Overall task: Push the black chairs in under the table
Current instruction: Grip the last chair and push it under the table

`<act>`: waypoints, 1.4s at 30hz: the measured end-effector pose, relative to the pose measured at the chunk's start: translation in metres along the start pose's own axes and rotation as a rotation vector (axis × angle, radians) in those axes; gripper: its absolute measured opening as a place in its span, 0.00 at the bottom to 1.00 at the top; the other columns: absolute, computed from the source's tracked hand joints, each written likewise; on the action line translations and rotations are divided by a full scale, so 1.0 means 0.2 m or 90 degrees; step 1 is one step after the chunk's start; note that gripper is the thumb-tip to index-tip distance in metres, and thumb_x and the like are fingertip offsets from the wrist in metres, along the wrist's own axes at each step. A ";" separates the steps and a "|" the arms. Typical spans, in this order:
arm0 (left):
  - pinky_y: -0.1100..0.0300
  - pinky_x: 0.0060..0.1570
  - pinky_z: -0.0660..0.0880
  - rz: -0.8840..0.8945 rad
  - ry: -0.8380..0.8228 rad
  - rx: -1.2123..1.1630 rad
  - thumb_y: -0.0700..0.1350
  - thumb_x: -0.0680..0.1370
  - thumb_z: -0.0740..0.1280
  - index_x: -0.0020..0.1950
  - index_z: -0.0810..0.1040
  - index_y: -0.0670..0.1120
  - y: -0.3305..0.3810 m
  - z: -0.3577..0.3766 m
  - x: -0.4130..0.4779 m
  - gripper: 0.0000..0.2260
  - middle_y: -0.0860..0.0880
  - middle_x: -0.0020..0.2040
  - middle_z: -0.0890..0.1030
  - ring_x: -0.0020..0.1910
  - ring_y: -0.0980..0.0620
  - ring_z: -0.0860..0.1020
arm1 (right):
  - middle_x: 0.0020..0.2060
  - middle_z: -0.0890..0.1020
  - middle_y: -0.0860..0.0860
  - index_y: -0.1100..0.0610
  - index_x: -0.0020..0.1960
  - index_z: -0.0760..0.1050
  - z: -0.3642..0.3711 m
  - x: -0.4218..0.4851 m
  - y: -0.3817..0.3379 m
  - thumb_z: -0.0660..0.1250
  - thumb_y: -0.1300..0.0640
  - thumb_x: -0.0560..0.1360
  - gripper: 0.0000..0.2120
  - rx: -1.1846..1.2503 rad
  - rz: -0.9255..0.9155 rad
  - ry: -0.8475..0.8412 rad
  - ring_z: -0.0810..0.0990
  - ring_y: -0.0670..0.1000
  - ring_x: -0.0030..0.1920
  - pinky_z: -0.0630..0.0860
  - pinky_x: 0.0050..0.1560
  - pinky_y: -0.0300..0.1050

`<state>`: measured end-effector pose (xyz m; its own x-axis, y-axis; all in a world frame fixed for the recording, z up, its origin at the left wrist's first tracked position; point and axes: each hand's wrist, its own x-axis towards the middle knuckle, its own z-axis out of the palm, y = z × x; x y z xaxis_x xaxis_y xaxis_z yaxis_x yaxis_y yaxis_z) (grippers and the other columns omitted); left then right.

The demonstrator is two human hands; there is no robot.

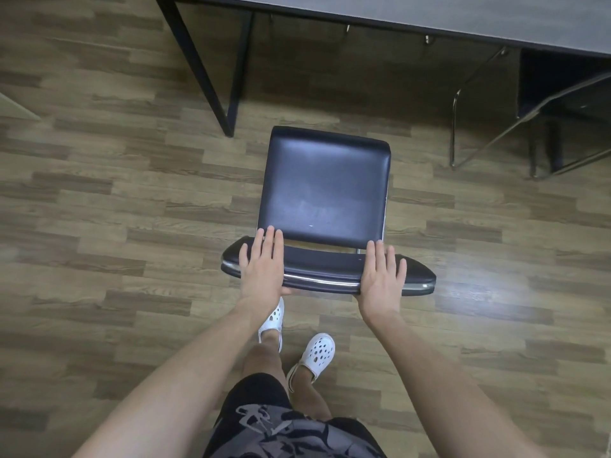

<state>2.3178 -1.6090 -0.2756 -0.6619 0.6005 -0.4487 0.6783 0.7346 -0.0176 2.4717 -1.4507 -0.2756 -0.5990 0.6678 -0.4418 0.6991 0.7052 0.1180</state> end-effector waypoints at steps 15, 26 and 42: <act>0.43 0.74 0.50 -0.021 -0.007 0.016 0.62 0.61 0.78 0.79 0.40 0.43 0.01 -0.03 0.01 0.62 0.46 0.80 0.47 0.79 0.46 0.44 | 0.79 0.52 0.55 0.58 0.79 0.40 0.02 0.03 -0.01 0.70 0.69 0.68 0.50 0.024 0.007 0.028 0.47 0.59 0.78 0.47 0.75 0.58; 0.43 0.73 0.51 -0.020 -0.004 0.010 0.61 0.60 0.79 0.79 0.40 0.43 0.00 -0.06 0.05 0.63 0.45 0.80 0.45 0.79 0.46 0.44 | 0.79 0.51 0.55 0.58 0.79 0.39 -0.02 0.06 -0.02 0.70 0.67 0.69 0.50 0.027 0.007 0.017 0.46 0.59 0.78 0.47 0.76 0.58; 0.44 0.72 0.55 -0.010 0.026 0.028 0.64 0.55 0.80 0.79 0.42 0.42 -0.01 -0.15 0.24 0.66 0.45 0.80 0.50 0.79 0.47 0.49 | 0.79 0.53 0.54 0.56 0.79 0.42 -0.11 0.25 -0.04 0.74 0.63 0.69 0.51 0.031 0.028 0.025 0.49 0.59 0.78 0.45 0.75 0.61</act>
<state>2.2752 -1.5714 -0.2704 -0.6847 0.6020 -0.4109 0.6803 0.7302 -0.0638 2.4277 -1.4175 -0.2785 -0.5813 0.7079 -0.4012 0.7431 0.6627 0.0928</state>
